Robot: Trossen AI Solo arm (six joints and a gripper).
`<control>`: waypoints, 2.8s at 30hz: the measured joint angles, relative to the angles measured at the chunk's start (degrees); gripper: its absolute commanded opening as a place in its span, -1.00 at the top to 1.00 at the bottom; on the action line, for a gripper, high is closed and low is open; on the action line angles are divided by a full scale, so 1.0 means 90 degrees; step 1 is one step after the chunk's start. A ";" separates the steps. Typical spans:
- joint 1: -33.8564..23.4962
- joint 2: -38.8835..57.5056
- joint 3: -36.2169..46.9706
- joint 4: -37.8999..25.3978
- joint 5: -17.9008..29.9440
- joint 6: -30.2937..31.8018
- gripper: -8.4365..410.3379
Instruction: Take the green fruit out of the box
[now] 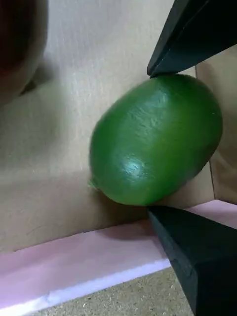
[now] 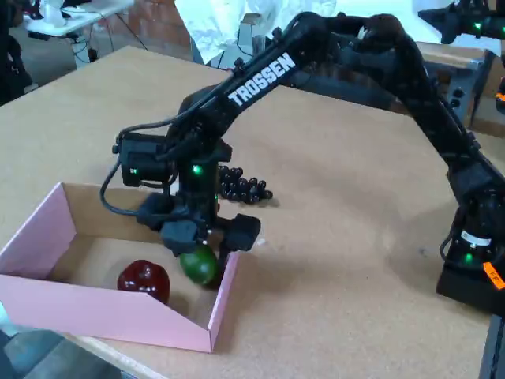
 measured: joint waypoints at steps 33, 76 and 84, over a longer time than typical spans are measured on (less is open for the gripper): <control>0.0007 -0.0146 0.0000 -0.0141 0.0136 -0.0129 0.74; 0.0330 -0.1800 0.0000 -0.1430 0.0716 0.0770 0.74; 0.0447 -0.2091 0.0000 -0.1875 0.0826 0.1282 0.74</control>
